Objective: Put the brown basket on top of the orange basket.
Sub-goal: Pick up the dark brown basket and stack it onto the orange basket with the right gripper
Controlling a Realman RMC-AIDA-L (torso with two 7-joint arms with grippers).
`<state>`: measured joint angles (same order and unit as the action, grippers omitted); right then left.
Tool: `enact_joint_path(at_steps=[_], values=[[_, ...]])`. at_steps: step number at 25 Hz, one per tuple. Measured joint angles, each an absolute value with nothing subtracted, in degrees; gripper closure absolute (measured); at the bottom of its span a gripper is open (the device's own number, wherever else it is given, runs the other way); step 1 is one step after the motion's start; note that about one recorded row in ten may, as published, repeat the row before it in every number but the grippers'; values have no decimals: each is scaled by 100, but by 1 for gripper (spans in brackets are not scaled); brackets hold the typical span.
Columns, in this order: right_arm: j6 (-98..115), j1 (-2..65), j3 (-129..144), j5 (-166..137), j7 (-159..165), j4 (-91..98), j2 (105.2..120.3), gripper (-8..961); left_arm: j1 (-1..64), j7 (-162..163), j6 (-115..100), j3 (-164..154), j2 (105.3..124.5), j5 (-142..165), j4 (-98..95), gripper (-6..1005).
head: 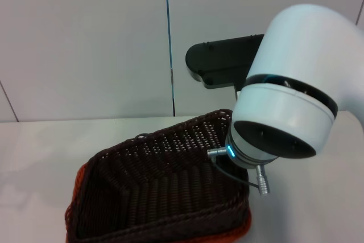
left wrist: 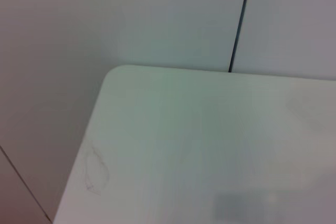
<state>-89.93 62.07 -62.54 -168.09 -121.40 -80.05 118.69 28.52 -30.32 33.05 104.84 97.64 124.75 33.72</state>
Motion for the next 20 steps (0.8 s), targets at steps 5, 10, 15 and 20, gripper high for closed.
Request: enact_joint_path(at_steps=[5,10,15,20], values=[[-8481,6062,-6142,-16811,-12334,-7865,11861,765,2856,-3039,3304,10488,9824,12480,3363,91],[-7923,5697,-6098,-16819,-12642,-7889,11872,753,2834,-3041,3313,10495,9860,12534,3355,91],[-7526,5159,-6089,-16830,-13014,-8210,11868,637,2827,-3041,3335,10497,9886,12556,3344,90],[-7274,4481,-6383,-16808,-13357,-8766,11803,484,2879,-3041,3345,10520,9892,12602,3318,90]])
